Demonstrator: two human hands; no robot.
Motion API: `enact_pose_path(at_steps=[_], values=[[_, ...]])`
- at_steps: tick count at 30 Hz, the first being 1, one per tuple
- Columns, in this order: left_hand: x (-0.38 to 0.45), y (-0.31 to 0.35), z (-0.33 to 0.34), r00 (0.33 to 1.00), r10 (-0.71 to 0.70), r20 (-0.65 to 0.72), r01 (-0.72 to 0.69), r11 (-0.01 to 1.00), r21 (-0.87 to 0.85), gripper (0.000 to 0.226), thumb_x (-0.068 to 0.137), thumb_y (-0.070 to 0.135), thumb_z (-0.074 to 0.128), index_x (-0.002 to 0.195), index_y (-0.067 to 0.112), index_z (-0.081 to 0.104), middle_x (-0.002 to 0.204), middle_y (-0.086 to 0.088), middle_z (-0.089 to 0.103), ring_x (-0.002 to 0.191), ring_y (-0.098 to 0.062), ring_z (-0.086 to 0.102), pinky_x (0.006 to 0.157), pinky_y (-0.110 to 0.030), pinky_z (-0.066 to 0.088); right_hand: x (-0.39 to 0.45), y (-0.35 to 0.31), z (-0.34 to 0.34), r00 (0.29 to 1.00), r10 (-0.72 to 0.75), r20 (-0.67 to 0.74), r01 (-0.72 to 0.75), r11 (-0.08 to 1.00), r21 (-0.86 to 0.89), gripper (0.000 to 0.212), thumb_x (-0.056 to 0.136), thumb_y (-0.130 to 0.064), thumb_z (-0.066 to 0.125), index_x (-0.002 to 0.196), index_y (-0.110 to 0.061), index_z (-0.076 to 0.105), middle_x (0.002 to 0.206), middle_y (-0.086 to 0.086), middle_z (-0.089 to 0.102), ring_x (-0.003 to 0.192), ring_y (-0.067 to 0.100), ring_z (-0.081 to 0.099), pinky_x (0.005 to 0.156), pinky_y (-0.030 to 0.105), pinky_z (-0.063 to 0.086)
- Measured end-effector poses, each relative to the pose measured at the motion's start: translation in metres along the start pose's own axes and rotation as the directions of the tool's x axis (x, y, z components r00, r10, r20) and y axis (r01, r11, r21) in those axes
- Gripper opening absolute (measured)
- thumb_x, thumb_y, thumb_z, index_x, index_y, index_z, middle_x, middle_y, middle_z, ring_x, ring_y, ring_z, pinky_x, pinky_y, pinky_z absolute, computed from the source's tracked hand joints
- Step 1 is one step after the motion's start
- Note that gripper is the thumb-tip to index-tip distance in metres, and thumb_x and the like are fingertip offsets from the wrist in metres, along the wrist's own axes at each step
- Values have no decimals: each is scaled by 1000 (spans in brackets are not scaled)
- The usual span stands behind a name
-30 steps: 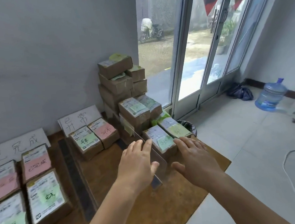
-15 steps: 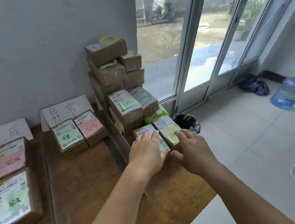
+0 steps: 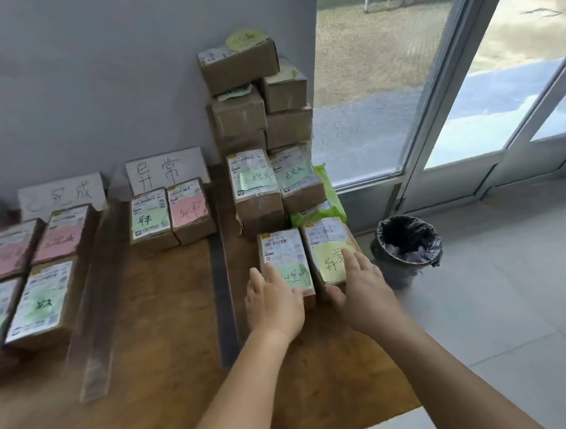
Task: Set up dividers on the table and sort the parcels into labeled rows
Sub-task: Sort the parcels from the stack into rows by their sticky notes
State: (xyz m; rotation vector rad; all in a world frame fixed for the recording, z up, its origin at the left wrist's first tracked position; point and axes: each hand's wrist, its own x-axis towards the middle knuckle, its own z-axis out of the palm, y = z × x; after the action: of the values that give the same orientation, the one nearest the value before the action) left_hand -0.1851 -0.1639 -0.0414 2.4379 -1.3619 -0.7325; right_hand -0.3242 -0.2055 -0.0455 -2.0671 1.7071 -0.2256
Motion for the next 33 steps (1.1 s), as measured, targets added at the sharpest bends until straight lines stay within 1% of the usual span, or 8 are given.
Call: enact_pose_path(at_steps=[6, 10, 13, 18, 22, 29, 31, 33], values=[[1, -5, 8, 995, -103, -7, 98, 968, -232, 82, 93, 40, 54, 152, 11, 5, 149, -9, 35, 131, -28, 41, 101, -42, 42, 12, 7, 8, 999, 27, -24, -25, 996, 89, 82, 91, -43, 53, 150, -13, 5, 156, 9, 16, 141, 28, 15, 113, 41, 20], [4, -9, 8, 984, -173, 47, 179, 923, -340, 65, 89, 42, 59, 140, 10, 33, 136, -7, 48, 118, -25, 51, 95, -41, 48, 17, 12, 11, 994, 107, 32, -111, 972, 206, 78, 89, -43, 57, 147, -12, 17, 145, 8, 38, 130, 27, 37, 104, 44, 38], [1, -10, 8, 983, -178, 40, 179, 898, -402, 52, 88, 40, 62, 131, 17, 43, 130, -2, 53, 113, -22, 55, 92, -38, 50, 18, 13, 10, 990, 136, 42, -142, 951, 276, 71, 88, -41, 59, 142, -13, 23, 136, 7, 48, 122, 27, 48, 95, 46, 47], [-9, -9, 10, 985, -166, -35, 131, 876, -463, 59, 89, 37, 62, 139, 18, 38, 132, 0, 53, 117, -19, 54, 94, -39, 51, 8, 15, 4, 996, 92, 9, -90, 946, 311, 60, 87, -39, 60, 137, -19, 33, 130, 1, 54, 116, 21, 53, 89, 38, 49], [-20, -4, 6, 984, -133, -115, 56, 857, -512, 66, 87, 41, 63, 143, 19, 35, 137, 2, 50, 122, -17, 51, 98, -38, 48, 2, 16, -15, 996, 60, -69, -29, 923, 383, 61, 85, -37, 63, 138, -24, 35, 125, -3, 56, 111, 20, 56, 90, 43, 48], [-45, 11, -19, 935, -81, -345, -121, 842, -525, 72, 81, 56, 62, 142, 30, 35, 132, 13, 46, 121, -9, 45, 102, -40, 43, -10, 10, -51, 979, -13, -205, 109, 880, 463, 68, 84, -42, 64, 142, -23, 34, 127, -4, 53, 111, 11, 51, 92, 32, 44], [-52, 14, -28, 916, -66, -395, -180, 812, -554, 69, 82, 52, 65, 141, 32, 35, 123, 21, 41, 113, 6, 41, 99, -27, 42, -14, 6, -61, 973, -36, -229, 149, 853, 501, 64, 84, -40, 65, 139, -24, 38, 125, -3, 55, 109, 11, 53, 94, 35, 46], [-59, 16, -37, 899, -61, -434, -229, 779, -584, 67, 83, 45, 68, 141, 31, 36, 117, 23, 38, 102, 19, 39, 84, -4, 34, -19, 0, -69, 967, -58, -249, 189, 817, 545, 59, 84, -37, 66, 136, -26, 42, 123, -2, 57, 109, 13, 55, 95, 41, 47]])
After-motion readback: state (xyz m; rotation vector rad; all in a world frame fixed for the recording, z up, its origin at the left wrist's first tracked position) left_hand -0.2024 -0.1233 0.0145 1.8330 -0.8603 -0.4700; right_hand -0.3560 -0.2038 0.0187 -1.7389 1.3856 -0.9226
